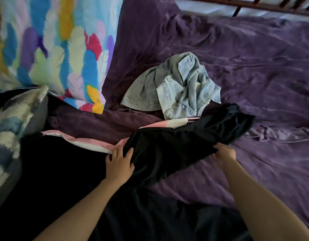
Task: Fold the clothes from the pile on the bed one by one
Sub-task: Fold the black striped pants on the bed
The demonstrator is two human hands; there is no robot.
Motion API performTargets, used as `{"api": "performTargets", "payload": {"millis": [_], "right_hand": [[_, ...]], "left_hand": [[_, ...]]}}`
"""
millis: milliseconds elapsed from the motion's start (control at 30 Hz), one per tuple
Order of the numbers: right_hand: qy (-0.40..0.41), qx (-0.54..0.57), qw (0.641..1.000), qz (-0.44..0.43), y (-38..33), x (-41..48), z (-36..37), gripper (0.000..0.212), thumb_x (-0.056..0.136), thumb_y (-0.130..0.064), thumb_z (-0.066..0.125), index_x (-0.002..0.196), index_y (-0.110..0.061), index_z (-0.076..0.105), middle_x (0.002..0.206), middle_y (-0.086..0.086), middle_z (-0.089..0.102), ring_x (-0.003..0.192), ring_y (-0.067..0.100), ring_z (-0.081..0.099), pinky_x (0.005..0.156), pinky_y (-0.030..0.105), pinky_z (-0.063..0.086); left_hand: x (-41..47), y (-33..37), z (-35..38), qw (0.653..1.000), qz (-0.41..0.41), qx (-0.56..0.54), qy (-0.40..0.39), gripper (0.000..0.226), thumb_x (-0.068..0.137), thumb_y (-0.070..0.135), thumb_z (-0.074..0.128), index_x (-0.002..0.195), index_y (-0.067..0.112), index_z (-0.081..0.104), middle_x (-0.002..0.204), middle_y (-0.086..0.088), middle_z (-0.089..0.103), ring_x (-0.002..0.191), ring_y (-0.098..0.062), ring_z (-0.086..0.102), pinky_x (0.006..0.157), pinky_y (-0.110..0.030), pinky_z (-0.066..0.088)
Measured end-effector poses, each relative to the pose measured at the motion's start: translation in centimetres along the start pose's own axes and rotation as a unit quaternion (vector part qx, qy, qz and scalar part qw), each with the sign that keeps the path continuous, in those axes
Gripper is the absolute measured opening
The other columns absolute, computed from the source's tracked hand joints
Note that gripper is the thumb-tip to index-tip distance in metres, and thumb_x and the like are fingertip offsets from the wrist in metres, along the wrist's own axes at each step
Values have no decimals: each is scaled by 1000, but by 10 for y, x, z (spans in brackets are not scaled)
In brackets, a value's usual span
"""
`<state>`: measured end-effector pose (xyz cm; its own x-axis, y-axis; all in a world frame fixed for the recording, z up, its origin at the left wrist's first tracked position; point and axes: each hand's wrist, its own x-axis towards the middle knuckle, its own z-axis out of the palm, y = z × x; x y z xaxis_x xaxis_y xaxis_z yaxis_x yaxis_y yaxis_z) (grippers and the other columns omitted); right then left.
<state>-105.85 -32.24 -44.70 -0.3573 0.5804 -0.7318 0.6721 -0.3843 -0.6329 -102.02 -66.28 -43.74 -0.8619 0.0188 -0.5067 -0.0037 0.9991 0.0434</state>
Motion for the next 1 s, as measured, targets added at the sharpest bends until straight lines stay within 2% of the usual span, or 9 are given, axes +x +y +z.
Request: {"api": "performTargets", "payload": {"millis": [100,233,367,500,633,767,867,933,1000], "right_hand": [[7,35,999,-28,5,-5,-24,30,83,10,54,104,-9,63,58,6,57,47,12,45,40,16,39],[115,18,990,-77,38,-28,-78,33,83,6,56,115,2,63,96,11,64,85,18,58,82,25,49],[123,-64,990,-16,94,-55,-127,30,87,4,50,114,6,62,97,12,61,86,23,55,61,13,47],[134,-215,964,-80,79,-41,-143,28,86,1,52,110,5,64,114,31,58,97,32,54,84,22,40],[127,-332,924,-143,15,1,-138,41,86,-10,54,127,-3,53,131,29,42,120,41,41,101,38,33],[37,-461,858,-225,-42,46,-119,58,86,-15,55,141,-11,37,143,19,36,130,38,33,105,44,31],[-41,-476,849,-226,-66,70,-105,68,83,-12,57,145,-24,31,149,12,30,132,38,33,107,47,33],[-58,-505,840,-192,-68,80,-105,65,82,-10,61,142,-17,36,145,16,36,128,37,39,101,42,40],[-49,-522,834,-170,-68,87,-113,46,82,-8,63,126,1,52,123,22,56,114,36,53,81,34,43]], "left_hand": [[15,7,-11,999,-35,-13,0,64,93,37,47,148,30,17,155,-6,10,141,-28,14,110,-46,23],[29,14,-19,998,-60,-5,10,66,93,36,46,149,23,15,157,-5,9,141,-29,14,111,-48,21],[25,31,-19,998,-57,4,18,65,94,36,45,149,23,13,157,-8,8,142,-30,9,111,-50,19],[8,56,-7,999,-25,35,12,65,94,36,45,149,27,13,157,-7,9,143,-28,8,112,-50,18],[-2,76,7,997,19,69,1,61,94,37,43,148,30,16,157,0,14,143,-24,11,112,-49,16],[4,94,9,997,43,67,21,59,95,37,44,148,34,19,156,-2,15,142,-25,12,112,-50,17],[14,107,5,995,55,77,-20,45,95,41,43,139,36,37,157,-2,13,143,-26,6,112,-51,13],[18,113,1,994,51,76,-57,31,95,40,44,124,33,54,155,0,18,143,-25,5,113,-51,11],[20,119,-4,996,38,46,-63,21,96,34,45,106,29,62,151,0,28,143,-24,9,113,-50,10]]}}
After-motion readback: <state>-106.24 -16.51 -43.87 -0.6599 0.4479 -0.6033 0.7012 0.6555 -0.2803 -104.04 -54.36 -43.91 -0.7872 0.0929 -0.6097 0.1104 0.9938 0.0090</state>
